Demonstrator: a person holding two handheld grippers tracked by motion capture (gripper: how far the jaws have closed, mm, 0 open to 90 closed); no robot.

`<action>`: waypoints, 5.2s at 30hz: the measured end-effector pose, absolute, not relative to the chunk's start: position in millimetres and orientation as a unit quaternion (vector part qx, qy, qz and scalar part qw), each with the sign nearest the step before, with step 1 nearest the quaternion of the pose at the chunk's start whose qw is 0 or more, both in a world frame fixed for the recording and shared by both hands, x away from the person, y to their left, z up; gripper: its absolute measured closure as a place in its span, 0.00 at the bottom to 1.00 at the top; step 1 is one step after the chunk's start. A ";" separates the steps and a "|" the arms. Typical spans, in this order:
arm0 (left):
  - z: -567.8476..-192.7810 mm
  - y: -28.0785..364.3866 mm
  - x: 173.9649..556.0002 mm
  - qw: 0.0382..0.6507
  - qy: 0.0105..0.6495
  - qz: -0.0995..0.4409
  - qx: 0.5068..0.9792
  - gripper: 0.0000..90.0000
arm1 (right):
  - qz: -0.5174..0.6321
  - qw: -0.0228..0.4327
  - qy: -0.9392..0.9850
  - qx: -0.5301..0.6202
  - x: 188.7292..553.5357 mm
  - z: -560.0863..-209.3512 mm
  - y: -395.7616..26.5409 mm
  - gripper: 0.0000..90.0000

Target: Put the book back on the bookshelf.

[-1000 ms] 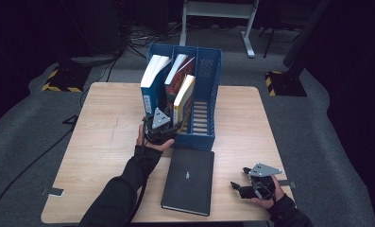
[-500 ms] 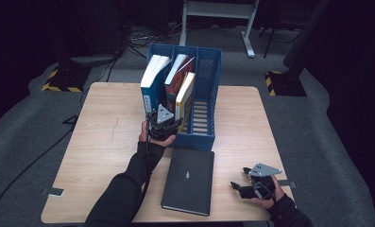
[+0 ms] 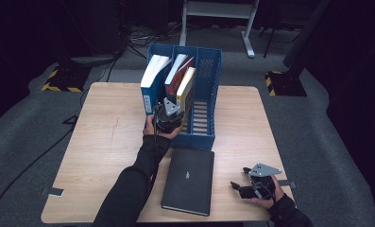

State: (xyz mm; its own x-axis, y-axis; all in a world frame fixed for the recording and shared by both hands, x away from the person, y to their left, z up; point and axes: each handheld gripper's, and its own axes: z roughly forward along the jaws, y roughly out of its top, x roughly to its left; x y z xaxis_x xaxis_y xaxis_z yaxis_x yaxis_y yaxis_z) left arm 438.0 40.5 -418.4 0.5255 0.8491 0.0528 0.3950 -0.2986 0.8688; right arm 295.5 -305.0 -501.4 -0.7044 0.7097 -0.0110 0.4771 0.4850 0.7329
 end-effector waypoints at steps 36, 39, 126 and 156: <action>-433.0 100.6 354.7 0.425 0.322 0.215 0.818 0.50 | 0.366 0.160 0.846 0.354 295.1 -501.5 -304.1 0.23; -441.6 108.4 342.9 0.421 0.305 0.200 0.830 0.48 | 0.365 0.162 0.845 0.355 294.7 -501.3 -303.6 0.23; -493.3 72.4 331.1 0.414 0.278 -0.048 0.865 0.00 | 0.415 0.054 0.866 0.274 292.0 -482.1 -226.8 0.04; -469.3 67.2 333.9 0.455 0.269 -0.014 0.849 0.23 | 0.416 0.050 0.868 0.267 295.3 -483.2 -226.9 0.01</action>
